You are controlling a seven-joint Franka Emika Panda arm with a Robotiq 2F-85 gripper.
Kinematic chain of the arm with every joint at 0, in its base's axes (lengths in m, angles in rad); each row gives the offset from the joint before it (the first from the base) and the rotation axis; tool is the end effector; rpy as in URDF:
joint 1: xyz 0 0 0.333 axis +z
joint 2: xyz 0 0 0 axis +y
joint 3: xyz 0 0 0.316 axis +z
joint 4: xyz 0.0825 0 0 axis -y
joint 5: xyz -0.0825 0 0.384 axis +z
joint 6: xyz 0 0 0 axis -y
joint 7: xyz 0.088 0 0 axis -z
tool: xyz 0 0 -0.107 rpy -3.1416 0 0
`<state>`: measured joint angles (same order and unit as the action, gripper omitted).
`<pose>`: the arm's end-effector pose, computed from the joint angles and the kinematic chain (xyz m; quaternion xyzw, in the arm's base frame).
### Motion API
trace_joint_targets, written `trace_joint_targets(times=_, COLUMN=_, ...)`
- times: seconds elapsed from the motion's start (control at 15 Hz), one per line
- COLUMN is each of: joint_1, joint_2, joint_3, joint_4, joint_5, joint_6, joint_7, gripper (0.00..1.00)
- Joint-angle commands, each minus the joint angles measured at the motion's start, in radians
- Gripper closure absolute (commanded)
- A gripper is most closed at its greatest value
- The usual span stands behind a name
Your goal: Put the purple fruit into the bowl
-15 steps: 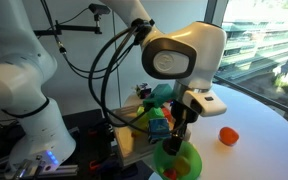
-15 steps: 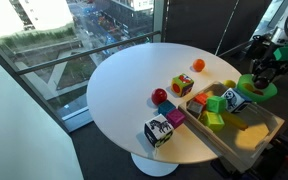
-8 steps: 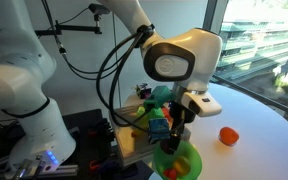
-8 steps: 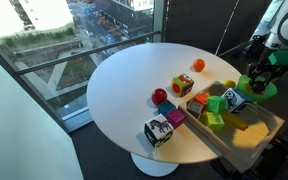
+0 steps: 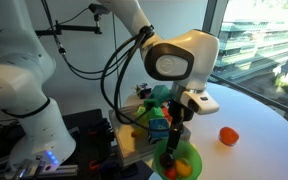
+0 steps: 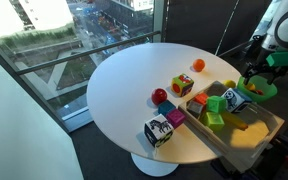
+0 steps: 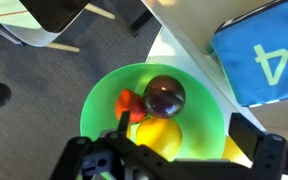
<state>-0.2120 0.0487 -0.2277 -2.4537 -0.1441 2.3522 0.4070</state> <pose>0.4190 -0.2000 0.2674 0.9288 -0.3592 -0.0754 0.0514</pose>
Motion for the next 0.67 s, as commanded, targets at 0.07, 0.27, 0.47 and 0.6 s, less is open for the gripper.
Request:
trace_joint_targets(times=0.07, joint_1=0.021, joint_2=-0.034, joint_3=0.015, joint_4=-0.003, joint_5=0.007, joint_6=-0.073, joint_7=-0.047, gripper=0.0)
trace_joint_targets(times=0.27, joint_1=0.038, joint_2=-0.049, joint_3=0.033, joint_4=-0.007, joint_5=0.005, joint_6=-0.113, joint_7=-0.081, gripper=0.0)
trace_joint_targets(times=0.47, joint_1=0.055, joint_2=-0.083, joint_3=0.053, joint_4=-0.017, joint_5=0.004, joint_6=-0.149, joint_7=-0.14, gripper=0.0)
trace_joint_targets(times=0.6, joint_1=0.066, joint_2=-0.118, joint_3=0.066, joint_4=-0.025, joint_5=0.006, joint_6=-0.174, joint_7=-0.194, gripper=0.0)
